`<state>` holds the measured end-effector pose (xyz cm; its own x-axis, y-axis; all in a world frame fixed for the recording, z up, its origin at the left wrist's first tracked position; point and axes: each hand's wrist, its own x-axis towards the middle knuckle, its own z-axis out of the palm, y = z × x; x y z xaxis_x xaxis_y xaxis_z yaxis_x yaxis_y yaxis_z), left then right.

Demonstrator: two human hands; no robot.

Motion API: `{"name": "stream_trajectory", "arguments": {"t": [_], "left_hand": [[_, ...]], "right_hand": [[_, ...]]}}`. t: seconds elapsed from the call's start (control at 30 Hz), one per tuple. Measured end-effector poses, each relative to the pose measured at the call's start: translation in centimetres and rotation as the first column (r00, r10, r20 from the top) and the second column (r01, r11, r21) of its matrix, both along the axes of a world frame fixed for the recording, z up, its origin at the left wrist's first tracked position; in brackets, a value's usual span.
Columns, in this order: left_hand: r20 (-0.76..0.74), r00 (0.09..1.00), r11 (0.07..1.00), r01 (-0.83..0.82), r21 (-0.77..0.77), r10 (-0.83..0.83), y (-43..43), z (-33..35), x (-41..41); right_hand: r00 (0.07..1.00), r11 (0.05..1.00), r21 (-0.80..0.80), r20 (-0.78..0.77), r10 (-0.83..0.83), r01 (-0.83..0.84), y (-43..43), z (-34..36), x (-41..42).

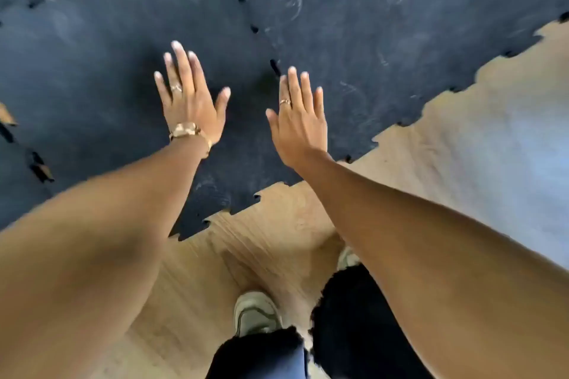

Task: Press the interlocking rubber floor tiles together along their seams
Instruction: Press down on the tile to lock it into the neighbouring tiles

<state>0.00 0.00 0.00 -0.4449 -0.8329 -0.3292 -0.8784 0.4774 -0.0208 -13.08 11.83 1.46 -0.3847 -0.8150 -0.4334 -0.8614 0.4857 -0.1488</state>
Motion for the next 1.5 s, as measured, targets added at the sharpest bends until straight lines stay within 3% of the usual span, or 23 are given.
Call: {"name": "stream_trajectory", "arguments": {"t": [0.1, 0.23, 0.83, 1.03, 1.23, 1.5], "left_hand": [[-0.125, 0.972, 0.972, -0.211, -0.108, 0.197, -3.5, -4.6, 0.3], [-0.167, 0.981, 0.974, -0.132, -0.182, 0.101, -4.0, -6.4, 1.0], [-0.223, 0.969, 0.973, -0.146, -0.180, 0.104, -3.3, -5.8, 0.9], [-0.347, 0.938, 0.969, -0.085, -0.230, 0.000, -9.6, -4.7, 1.2], [-0.225, 0.928, 0.931, -0.333, -0.150, 0.296, -20.6, -3.9, 3.8], [0.078, 0.981, 0.954, -0.154, -0.256, 0.179, -22.0, -1.4, 3.9]], "right_hand": [[0.995, 0.990, -0.143, -0.093, -0.021, 0.008, -2.6, -4.2, 0.0], [0.985, 0.952, -0.305, -0.173, -0.025, -0.029, -2.0, -6.8, -0.1], [0.987, 0.975, -0.224, -0.159, -0.029, -0.008, -1.7, -5.6, 0.1], [0.987, 0.974, -0.224, -0.161, -0.030, -0.007, -1.5, -5.5, 0.2], [0.984, 0.967, -0.253, -0.175, -0.035, -0.011, -1.5, -6.2, 0.2], [0.983, 0.962, -0.271, -0.177, -0.038, -0.011, -1.4, -6.4, 0.1]]}}
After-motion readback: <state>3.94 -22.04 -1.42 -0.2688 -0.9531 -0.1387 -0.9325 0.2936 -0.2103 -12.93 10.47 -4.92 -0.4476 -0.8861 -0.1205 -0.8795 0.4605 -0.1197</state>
